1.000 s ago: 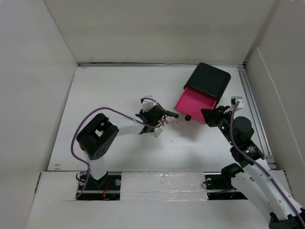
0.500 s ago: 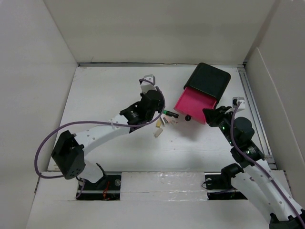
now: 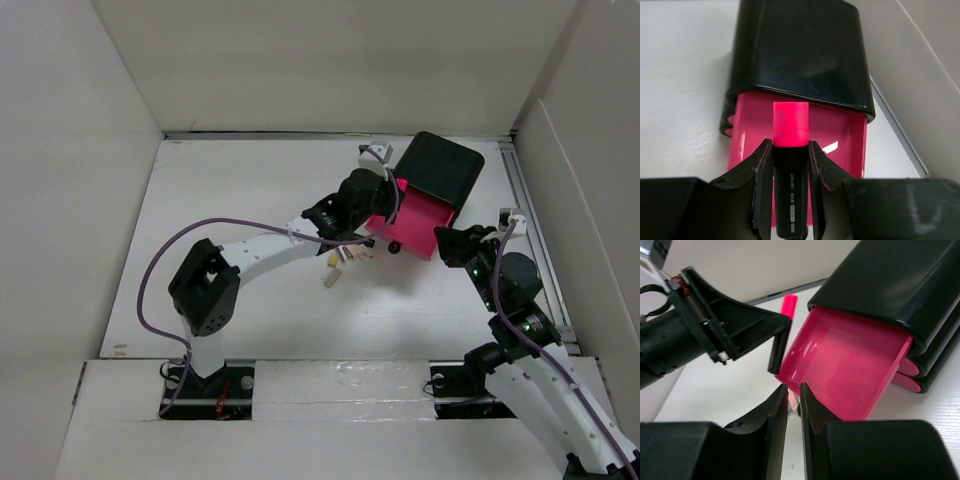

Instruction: Organize the desk

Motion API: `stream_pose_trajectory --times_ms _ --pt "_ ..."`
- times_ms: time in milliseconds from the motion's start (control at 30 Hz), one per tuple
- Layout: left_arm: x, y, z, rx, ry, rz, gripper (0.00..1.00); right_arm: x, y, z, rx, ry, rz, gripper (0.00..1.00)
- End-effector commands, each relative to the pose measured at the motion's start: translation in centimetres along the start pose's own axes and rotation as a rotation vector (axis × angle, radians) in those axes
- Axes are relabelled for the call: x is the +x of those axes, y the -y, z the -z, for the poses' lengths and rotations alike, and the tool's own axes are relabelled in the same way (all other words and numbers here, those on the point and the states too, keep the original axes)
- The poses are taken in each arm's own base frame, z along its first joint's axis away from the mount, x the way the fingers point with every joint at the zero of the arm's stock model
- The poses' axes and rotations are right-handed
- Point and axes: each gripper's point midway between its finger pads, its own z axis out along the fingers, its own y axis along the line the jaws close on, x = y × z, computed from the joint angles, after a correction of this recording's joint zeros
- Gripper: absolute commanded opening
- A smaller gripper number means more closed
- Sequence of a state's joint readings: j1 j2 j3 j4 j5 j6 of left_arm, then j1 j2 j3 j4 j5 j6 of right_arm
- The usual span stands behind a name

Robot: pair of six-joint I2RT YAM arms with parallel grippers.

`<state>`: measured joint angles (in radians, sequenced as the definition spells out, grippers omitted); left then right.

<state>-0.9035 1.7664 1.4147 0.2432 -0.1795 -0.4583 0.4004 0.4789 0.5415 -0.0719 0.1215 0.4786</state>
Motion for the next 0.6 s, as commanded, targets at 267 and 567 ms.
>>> stream_pose_trajectory --times_ms 267,567 --pt "-0.3 4.1 -3.8 0.169 0.012 -0.106 0.0 -0.9 -0.5 0.0 -0.01 0.021 0.011 0.22" --pt "1.9 3.6 -4.2 0.176 -0.045 -0.12 0.13 -0.9 -0.3 -0.1 -0.003 0.027 0.011 0.23"
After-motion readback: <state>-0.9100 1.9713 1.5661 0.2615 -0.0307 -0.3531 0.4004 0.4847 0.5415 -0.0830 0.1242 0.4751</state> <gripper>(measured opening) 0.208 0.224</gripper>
